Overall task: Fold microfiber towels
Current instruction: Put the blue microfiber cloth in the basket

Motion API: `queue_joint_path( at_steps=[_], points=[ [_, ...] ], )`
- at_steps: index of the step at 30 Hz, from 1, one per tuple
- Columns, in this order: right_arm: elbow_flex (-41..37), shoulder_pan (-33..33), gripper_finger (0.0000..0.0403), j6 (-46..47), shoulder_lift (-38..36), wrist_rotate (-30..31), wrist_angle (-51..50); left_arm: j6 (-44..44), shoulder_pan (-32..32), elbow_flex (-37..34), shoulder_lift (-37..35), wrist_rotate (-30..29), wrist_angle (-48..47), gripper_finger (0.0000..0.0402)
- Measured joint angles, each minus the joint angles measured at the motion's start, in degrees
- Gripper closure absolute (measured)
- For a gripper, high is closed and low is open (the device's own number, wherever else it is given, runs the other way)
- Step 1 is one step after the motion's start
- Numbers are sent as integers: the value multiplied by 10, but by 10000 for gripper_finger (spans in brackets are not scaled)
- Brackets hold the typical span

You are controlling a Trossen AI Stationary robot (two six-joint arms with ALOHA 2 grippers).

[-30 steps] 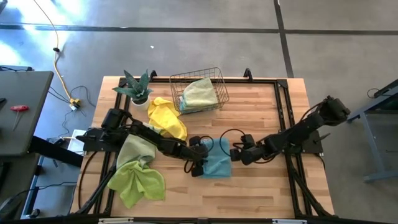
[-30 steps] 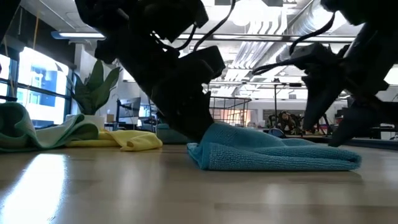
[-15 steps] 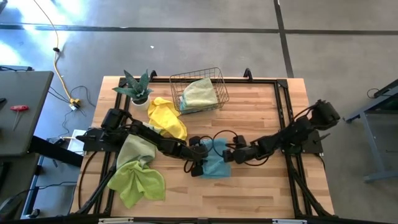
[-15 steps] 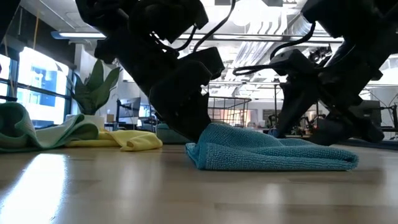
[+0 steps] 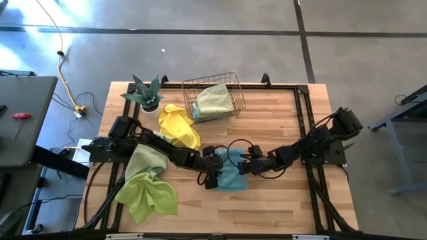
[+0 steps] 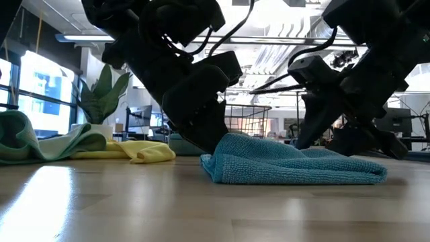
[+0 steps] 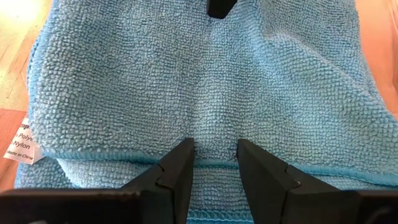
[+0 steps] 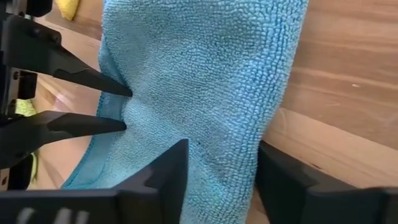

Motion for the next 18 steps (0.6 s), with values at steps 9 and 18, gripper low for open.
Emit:
queue_joint_path(
  at_steps=[9,18],
  points=[
    [-1,0,364,3,2,0,3,-14,0,0,0,0,1,284],
    [-1,-1,400,3,1,12,5,-93,12,25,-29,72,16,284]
  ],
)
